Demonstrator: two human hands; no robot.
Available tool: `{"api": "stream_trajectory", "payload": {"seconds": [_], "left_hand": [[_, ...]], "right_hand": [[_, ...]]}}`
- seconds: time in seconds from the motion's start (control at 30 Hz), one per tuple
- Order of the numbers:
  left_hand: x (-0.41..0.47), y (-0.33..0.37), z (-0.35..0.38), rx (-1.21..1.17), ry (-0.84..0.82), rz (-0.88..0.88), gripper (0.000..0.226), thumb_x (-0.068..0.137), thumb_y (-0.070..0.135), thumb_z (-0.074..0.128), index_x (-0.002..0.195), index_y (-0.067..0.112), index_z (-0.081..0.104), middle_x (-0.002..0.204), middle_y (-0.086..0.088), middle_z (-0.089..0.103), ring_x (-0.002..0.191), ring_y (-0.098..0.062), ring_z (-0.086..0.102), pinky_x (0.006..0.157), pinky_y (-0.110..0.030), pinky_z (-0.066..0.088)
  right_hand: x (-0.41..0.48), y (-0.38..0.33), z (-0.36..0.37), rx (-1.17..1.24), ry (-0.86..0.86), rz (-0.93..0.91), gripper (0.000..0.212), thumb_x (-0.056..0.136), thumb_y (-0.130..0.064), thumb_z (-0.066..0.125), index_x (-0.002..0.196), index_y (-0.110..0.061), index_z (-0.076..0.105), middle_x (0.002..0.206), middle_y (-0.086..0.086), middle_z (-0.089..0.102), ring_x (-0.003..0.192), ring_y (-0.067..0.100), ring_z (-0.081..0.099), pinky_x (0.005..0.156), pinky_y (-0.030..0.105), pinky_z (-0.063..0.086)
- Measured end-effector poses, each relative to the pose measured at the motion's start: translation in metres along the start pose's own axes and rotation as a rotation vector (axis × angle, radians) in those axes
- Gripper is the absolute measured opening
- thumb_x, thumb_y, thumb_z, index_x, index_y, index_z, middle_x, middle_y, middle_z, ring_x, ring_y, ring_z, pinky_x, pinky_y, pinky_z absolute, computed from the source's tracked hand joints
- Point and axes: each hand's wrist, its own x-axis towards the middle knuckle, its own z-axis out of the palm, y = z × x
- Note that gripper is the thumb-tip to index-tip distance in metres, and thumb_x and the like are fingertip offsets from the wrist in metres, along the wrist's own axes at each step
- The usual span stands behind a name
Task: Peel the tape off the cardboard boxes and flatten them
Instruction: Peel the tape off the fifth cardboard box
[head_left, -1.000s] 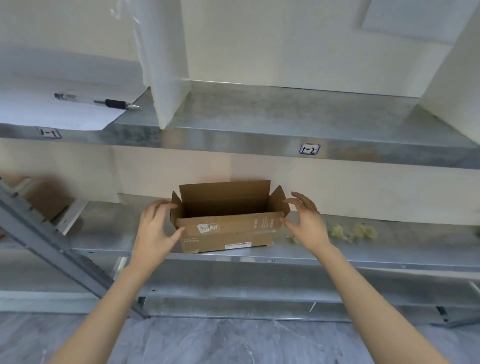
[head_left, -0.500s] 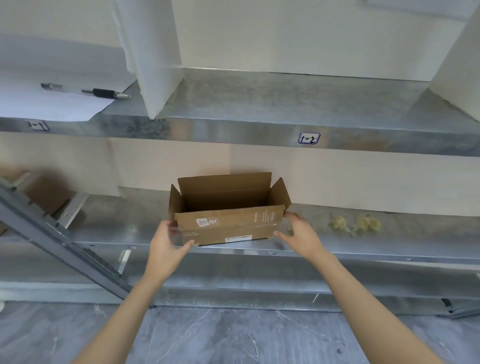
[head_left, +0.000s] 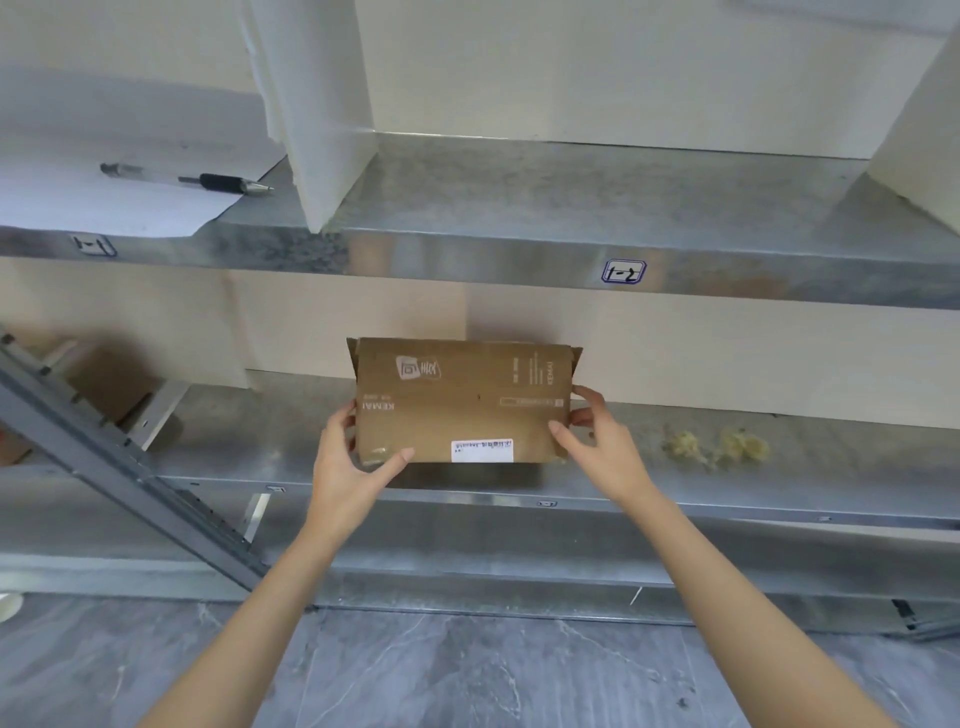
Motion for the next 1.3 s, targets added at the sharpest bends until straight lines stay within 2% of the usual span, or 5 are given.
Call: {"api": "stream_trajectory", "payload": {"seconds": [0.33,0.47,0.67,1.07,1.3], "left_hand": [[0.003,0.038,0.001,-0.002,0.157,0.181,0.083,0.078,0.021,0.083,0.145,0.025,0.033,0.148,0.012,0.04,0.126,-0.004,0.046,0.108,-0.026,0.038],[0.008,0.043,0.002,0.012,0.179,0.254,0.069,0.079,0.019,0.082,0.137,0.023,0.045,0.143,0.009,0.046,0.126,-0.009,0.05,0.109,-0.034,0.042],[0.022,0.038,0.017,0.152,0.114,0.217,0.062,0.074,0.035,0.074,0.133,0.024,0.061,0.152,0.007,0.041,0.136,-0.005,0.041,0.111,-0.027,0.033],[0.044,0.02,0.036,0.211,0.096,0.146,0.054,0.079,0.021,0.082,0.13,0.017,0.064,0.151,-0.002,0.044,0.139,-0.015,0.041,0.113,-0.032,0.032],[0.053,0.013,0.033,0.195,0.099,0.157,0.053,0.083,0.022,0.079,0.132,0.017,0.061,0.153,0.0,0.042,0.141,-0.009,0.037,0.116,-0.029,0.029]], "right_hand": [[-0.014,-0.031,-0.005,0.163,0.169,-0.198,0.067,0.088,-0.03,0.07,0.143,-0.037,0.032,0.14,-0.018,0.049,0.126,0.004,0.05,0.104,0.028,0.04],[-0.012,-0.043,-0.002,0.229,0.287,-0.16,0.072,0.09,-0.026,0.067,0.143,-0.046,0.023,0.138,-0.019,0.047,0.117,0.007,0.055,0.1,0.027,0.044],[0.003,-0.038,0.003,-0.096,0.381,-0.055,0.03,0.094,-0.037,0.057,0.123,-0.033,0.054,0.131,-0.012,0.06,0.103,0.02,0.063,0.079,0.03,0.043],[0.028,-0.013,0.016,-0.103,0.129,0.012,0.051,0.093,-0.056,0.051,0.139,-0.035,0.041,0.153,-0.01,0.034,0.127,0.015,0.049,0.09,0.038,0.049],[0.038,-0.008,0.019,0.091,0.112,-0.066,0.046,0.093,-0.039,0.061,0.136,-0.031,0.047,0.147,-0.005,0.041,0.135,0.008,0.039,0.097,0.019,0.031]]}}
